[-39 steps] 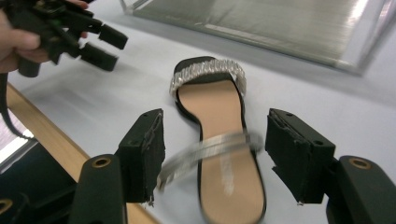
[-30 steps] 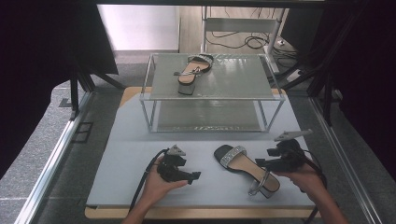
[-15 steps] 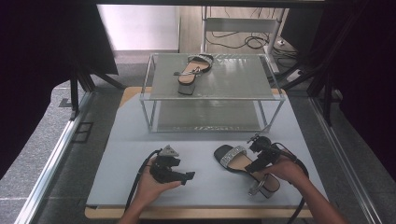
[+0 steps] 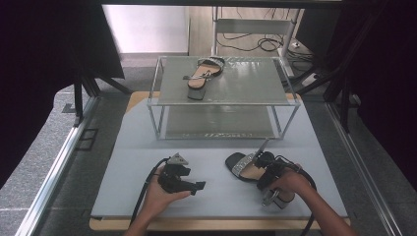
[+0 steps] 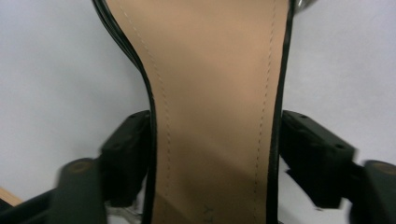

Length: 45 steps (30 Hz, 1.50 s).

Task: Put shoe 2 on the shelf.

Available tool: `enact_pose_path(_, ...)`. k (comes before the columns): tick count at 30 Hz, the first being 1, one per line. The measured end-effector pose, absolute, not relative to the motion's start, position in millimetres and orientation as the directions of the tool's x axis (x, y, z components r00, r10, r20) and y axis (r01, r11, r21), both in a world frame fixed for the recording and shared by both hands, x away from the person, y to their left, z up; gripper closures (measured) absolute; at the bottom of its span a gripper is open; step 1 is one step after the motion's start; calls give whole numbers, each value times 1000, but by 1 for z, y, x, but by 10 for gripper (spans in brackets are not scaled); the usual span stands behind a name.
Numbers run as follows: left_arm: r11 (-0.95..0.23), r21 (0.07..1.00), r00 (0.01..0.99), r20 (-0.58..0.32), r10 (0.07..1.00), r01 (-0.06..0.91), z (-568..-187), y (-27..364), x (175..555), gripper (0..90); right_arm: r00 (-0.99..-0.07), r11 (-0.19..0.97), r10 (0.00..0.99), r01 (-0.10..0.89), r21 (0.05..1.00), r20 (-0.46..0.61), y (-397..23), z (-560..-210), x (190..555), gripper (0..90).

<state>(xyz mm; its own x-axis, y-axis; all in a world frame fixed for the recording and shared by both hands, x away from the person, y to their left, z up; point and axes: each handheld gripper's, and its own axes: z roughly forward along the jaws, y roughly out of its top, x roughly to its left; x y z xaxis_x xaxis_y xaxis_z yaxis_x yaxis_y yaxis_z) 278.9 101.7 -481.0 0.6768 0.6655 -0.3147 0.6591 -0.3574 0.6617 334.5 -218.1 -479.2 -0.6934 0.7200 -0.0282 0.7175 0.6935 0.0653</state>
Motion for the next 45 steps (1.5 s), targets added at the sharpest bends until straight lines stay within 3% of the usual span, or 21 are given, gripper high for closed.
enact_pose_path(5, -336, 669, 664, -319, 676, 663, -479, 108, 280, 202, -682, 681, 731, 731, 43, 0, -221, -480, 336, 425)
enact_pose_path(9, -330, 673, 664, -322, 674, 662, -477, 111, 280, 202, -674, 672, 739, 738, 56, 14, -222, -479, 336, 427)
enact_pose_path(19, -266, 685, 623, -345, 703, 679, -471, 138, 287, 203, -639, 619, 752, 769, 161, 161, -236, -456, 336, 428)
enact_pose_path(27, -236, 689, 606, -359, 710, 685, -469, 149, 285, 206, -622, 546, 728, 780, 306, 288, -249, -419, 328, 429)
enact_pose_path(37, -236, 683, 603, -365, 709, 691, -471, 152, 285, 206, -648, 501, 670, 755, 424, 362, -262, -366, 325, 429)
enact_pose_path(45, -240, 683, 606, -365, 707, 690, -472, 152, 284, 208, -651, 468, 674, 741, 481, 348, -263, -334, 342, 429)
